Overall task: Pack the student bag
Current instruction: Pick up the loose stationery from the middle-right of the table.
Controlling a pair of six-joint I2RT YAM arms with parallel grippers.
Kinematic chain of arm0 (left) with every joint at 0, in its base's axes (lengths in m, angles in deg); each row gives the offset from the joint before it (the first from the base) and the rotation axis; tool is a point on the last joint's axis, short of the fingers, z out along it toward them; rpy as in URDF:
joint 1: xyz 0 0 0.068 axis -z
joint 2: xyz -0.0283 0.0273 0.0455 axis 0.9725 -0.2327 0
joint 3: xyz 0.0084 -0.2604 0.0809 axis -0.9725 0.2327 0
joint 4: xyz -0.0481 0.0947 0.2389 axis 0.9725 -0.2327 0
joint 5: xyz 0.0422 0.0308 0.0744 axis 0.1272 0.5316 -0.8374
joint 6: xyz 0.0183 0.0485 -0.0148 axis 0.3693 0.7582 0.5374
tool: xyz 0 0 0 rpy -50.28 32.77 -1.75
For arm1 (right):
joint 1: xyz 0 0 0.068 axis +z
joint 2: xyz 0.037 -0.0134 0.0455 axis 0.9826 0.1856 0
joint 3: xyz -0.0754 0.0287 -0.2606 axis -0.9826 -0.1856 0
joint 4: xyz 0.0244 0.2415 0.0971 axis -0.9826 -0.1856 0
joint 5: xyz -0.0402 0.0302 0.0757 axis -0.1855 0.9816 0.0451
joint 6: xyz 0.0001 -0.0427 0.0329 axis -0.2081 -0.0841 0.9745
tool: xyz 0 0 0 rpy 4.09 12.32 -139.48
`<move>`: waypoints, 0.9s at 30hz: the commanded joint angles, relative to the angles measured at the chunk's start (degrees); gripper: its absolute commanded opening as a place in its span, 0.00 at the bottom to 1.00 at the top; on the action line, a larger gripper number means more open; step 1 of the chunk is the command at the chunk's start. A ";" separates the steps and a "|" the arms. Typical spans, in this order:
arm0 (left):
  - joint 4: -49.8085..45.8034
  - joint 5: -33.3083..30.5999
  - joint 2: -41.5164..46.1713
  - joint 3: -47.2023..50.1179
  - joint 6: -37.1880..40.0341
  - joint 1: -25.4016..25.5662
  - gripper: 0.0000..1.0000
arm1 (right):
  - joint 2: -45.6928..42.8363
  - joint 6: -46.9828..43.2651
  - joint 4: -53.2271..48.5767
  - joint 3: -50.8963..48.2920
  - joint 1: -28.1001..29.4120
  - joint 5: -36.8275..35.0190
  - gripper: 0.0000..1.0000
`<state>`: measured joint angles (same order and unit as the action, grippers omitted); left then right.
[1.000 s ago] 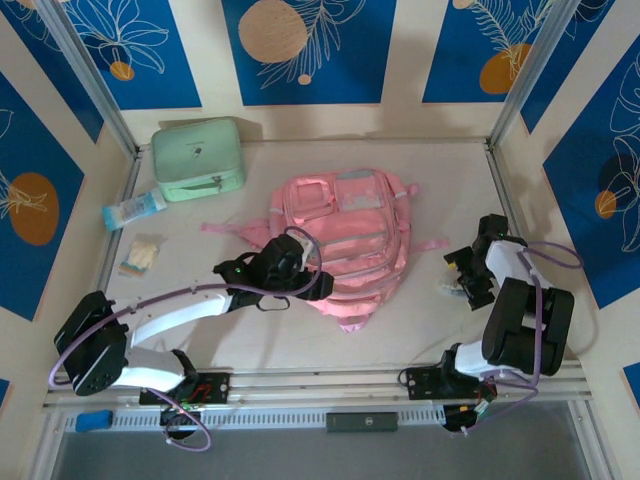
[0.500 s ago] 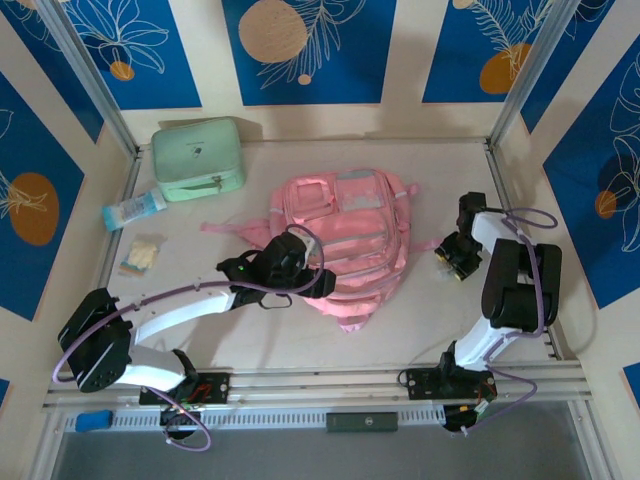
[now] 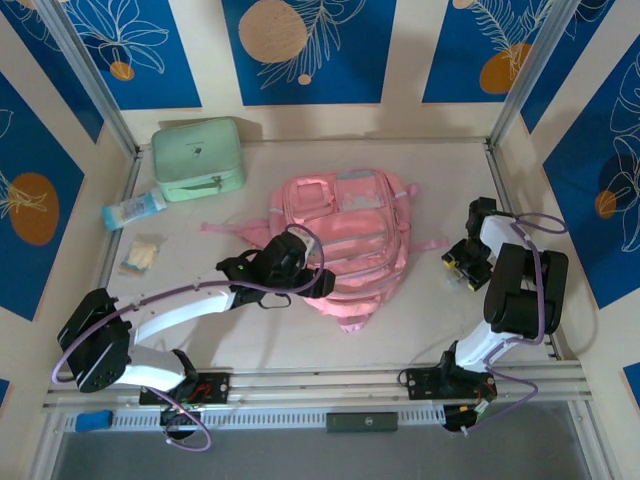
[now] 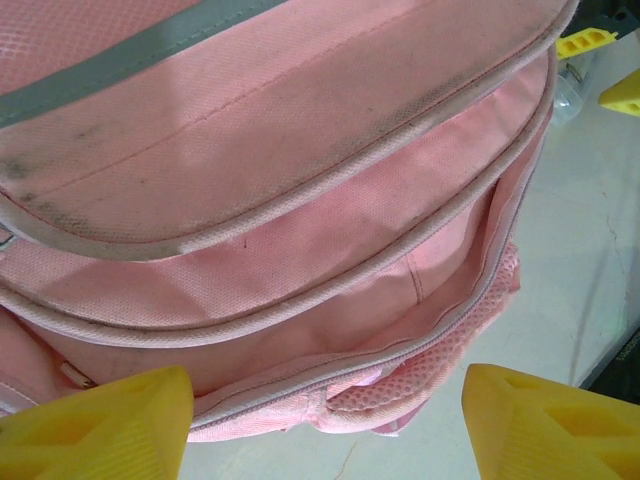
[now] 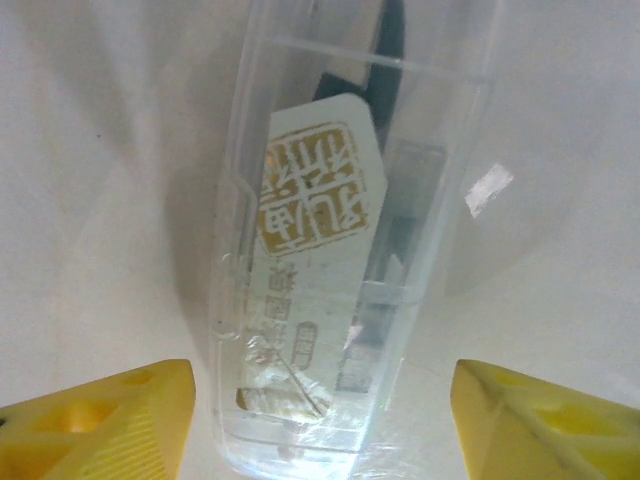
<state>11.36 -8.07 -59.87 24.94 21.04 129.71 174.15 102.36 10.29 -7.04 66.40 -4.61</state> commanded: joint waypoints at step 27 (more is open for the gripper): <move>-3.58 -3.76 4.71 -1.34 0.70 -0.60 0.75 | -1.38 -5.63 -0.43 0.84 4.01 4.79 0.40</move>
<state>9.61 -10.23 -56.85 24.41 21.37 129.53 175.48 98.51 11.36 -6.98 69.15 -1.39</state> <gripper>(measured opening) 0.753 0.421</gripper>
